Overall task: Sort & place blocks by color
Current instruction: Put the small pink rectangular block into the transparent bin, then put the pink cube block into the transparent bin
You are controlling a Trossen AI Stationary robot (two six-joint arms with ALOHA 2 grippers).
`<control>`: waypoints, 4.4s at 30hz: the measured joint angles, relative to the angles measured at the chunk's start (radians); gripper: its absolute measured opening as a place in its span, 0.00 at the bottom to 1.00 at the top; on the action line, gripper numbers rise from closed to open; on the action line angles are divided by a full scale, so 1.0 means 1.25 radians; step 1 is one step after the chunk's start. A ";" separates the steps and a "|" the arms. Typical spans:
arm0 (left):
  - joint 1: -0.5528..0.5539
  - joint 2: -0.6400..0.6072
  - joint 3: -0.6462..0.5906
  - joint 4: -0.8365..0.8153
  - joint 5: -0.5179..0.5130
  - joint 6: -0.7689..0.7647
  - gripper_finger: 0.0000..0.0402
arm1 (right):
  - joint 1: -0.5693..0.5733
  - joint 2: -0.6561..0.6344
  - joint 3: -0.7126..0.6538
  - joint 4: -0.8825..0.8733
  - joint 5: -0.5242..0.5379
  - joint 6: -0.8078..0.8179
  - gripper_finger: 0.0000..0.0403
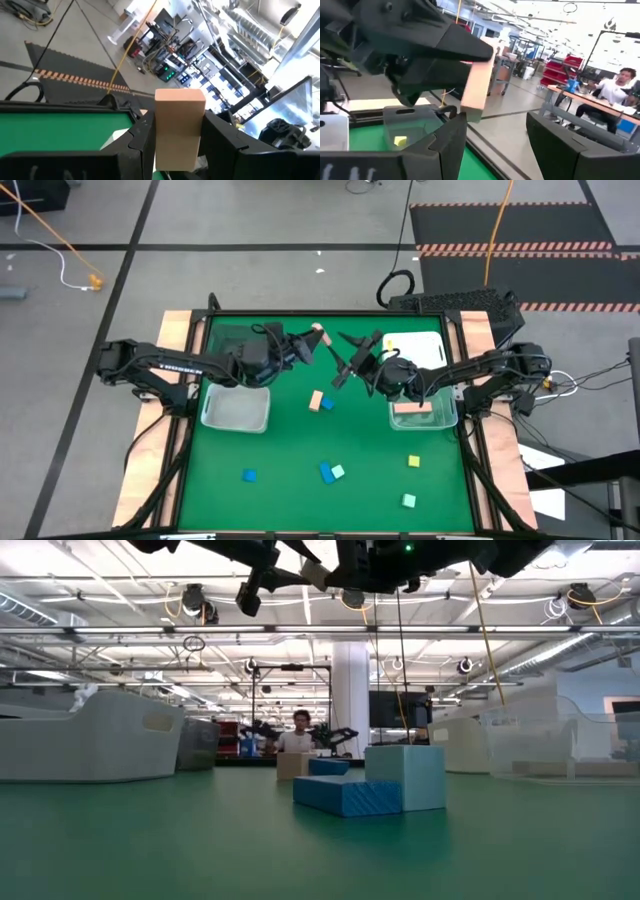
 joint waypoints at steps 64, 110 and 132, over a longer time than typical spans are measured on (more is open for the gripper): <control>-0.014 0.010 0.001 -0.163 0.208 -0.024 0.67 | 0.016 -0.528 0.000 -1.414 -0.628 1.039 0.10; -0.059 0.250 0.002 -0.527 0.249 -0.084 0.50 | 0.036 -0.357 -0.001 -1.684 -0.625 1.074 0.61; -0.047 0.334 0.001 -0.477 0.229 -0.081 0.50 | 0.035 -0.357 -0.101 -1.527 -0.568 1.052 0.61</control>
